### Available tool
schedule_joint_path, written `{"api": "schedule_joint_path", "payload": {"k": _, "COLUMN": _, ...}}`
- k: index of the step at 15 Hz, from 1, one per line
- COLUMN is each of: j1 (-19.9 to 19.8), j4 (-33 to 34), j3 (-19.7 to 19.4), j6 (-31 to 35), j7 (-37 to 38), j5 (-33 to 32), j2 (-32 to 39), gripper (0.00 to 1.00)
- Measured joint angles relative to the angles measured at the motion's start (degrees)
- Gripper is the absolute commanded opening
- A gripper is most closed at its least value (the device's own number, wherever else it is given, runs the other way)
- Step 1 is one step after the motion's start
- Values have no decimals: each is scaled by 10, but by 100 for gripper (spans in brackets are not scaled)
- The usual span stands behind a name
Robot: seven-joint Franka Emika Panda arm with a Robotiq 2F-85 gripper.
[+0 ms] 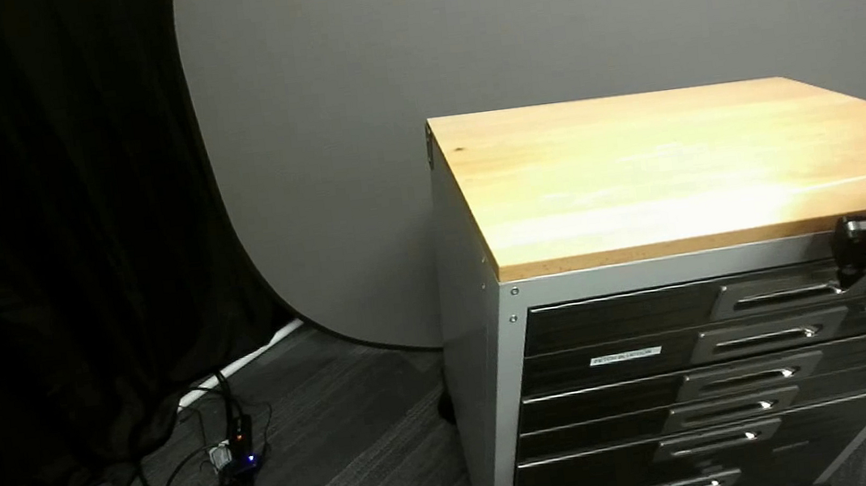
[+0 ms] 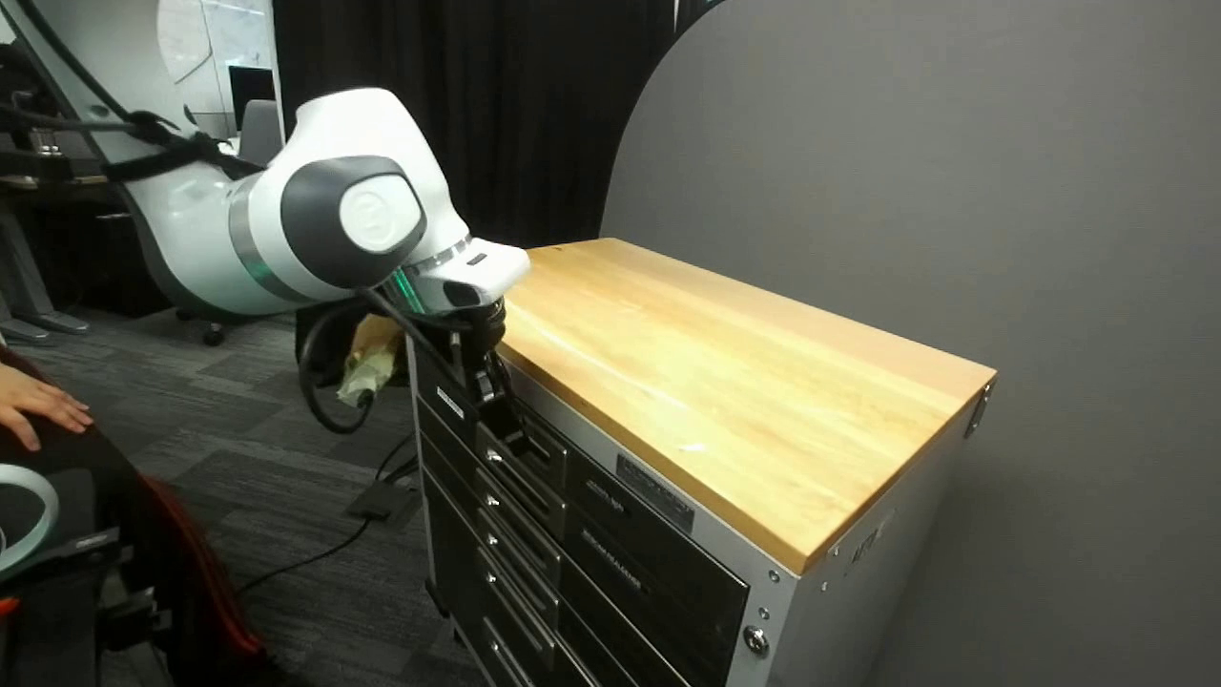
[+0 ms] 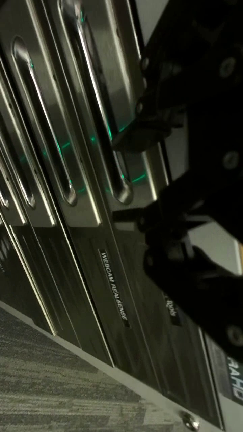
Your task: Put the screwdriver in the drawer and close it
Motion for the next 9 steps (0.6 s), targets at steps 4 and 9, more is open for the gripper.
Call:
{"api": "schedule_joint_path", "payload": {"k": 4, "j1": -53, "j4": -12, "j3": 64, "j6": -112, "j7": -159, "j5": 2, "j2": -124, "gripper": 100}}
{"api": "schedule_joint_path", "payload": {"k": 9, "j1": -106, "j4": 16, "j3": 181, "j6": -317, "j7": -332, "j5": 89, "j2": -241, "gripper": 100}}
